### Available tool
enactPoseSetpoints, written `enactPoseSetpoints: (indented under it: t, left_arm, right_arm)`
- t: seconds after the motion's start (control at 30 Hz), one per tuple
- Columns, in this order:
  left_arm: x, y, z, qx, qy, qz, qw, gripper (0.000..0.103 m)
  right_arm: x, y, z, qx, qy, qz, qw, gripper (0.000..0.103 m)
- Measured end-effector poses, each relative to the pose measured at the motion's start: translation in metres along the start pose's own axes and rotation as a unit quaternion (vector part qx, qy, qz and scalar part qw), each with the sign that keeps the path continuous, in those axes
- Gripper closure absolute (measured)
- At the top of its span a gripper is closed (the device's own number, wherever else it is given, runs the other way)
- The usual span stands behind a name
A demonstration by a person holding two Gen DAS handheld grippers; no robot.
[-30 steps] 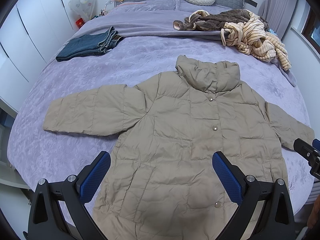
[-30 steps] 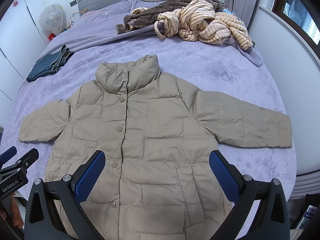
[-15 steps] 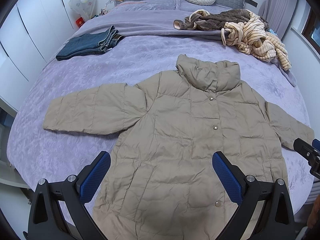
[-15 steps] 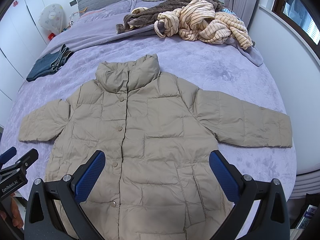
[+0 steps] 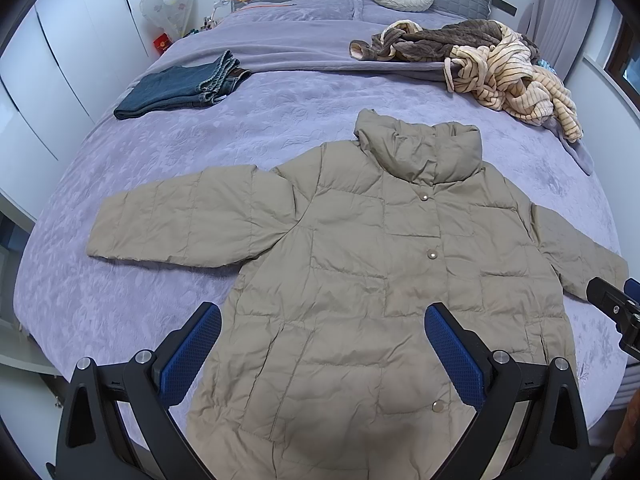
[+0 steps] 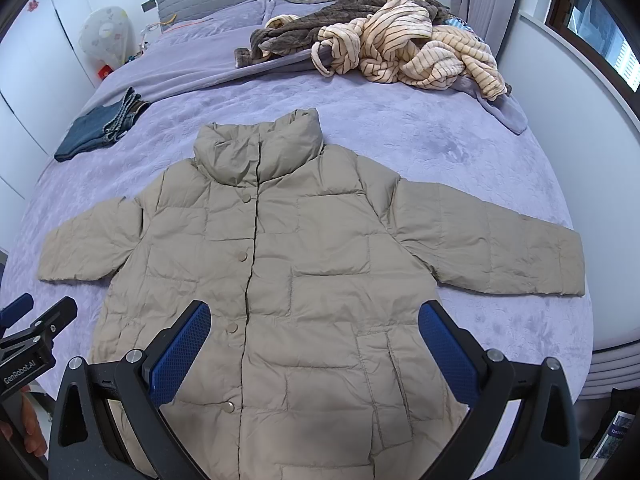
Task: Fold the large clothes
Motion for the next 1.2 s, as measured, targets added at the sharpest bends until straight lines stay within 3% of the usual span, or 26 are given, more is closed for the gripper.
enactPoseSetpoints:
  t: [0.7, 0.97, 1.2]
  left_arm:
    - [-0.007, -0.003, 0.004, 0.01, -0.011, 0.01, 0.9998, 0.001]
    - [-0.023, -0.002, 0.039, 0.03, -0.017, 0.023, 0.9991, 0.001]
    - [-0.053, -0.006, 0.084, 0.056, -0.021, 0.047, 0.9971, 0.001]
  right_arm:
    - [-0.006, -0.006, 0.011, -0.003, 0.004, 0.013, 1.0, 0.0]
    - [-0.014, -0.003, 0.022, -0.003, 0.014, 0.025, 1.0, 0.0]
    - [-0.028, -0.003, 0.058, 0.018, 0.034, 0.037, 0.999, 0.0]
Point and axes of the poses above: each gripper's, at about its wrist camera, not at the fingertips, and x roughly against the way its jaws point, z to its left, y to its top, the point moved 3 cm from there along -x, roughly the way its jaws point
